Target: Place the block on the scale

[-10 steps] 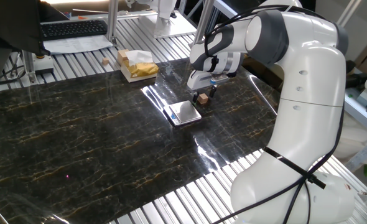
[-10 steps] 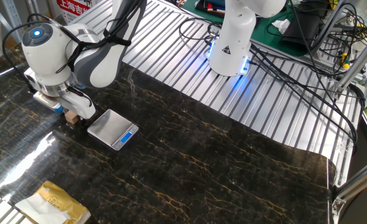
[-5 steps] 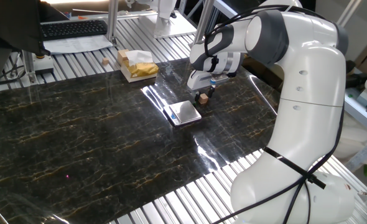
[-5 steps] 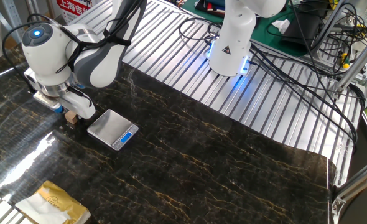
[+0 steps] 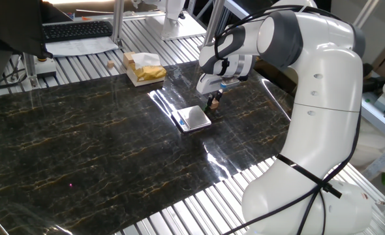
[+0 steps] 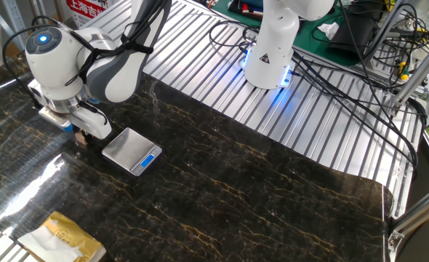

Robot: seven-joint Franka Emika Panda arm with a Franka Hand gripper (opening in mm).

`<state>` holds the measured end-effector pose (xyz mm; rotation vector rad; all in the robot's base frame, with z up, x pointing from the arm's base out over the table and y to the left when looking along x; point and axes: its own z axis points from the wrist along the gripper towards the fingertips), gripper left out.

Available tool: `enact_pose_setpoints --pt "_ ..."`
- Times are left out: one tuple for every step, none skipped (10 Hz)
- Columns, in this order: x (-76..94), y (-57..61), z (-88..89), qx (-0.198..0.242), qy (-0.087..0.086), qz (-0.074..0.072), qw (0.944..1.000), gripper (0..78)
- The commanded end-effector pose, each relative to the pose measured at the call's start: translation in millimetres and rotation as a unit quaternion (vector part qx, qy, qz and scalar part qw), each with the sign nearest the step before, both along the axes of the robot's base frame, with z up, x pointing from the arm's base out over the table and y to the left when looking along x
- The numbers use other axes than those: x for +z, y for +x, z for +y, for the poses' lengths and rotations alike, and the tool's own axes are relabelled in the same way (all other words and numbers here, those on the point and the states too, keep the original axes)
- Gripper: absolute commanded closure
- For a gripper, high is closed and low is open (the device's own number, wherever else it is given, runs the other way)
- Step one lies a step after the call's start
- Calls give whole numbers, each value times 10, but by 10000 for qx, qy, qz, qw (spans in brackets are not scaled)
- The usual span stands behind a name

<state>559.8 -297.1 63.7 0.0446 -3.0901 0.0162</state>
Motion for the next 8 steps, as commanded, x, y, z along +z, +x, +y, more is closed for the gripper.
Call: enact_pose_setpoints --pt "17 9 -9 -1 -12 -12 10000 764" --pt "17 9 -9 -1 -12 -12 10000 764" --pt "17 9 -9 -1 -12 -12 10000 764" --pt "17 9 -9 -1 -12 -12 10000 764" --pt "17 9 -9 -1 -12 -12 10000 764" --pt "103 15 24 11 -16 7 10000 764" --pt "128 14 40 5 -19 14 10000 764" --pt "146 13 55 5 -19 18 10000 764"
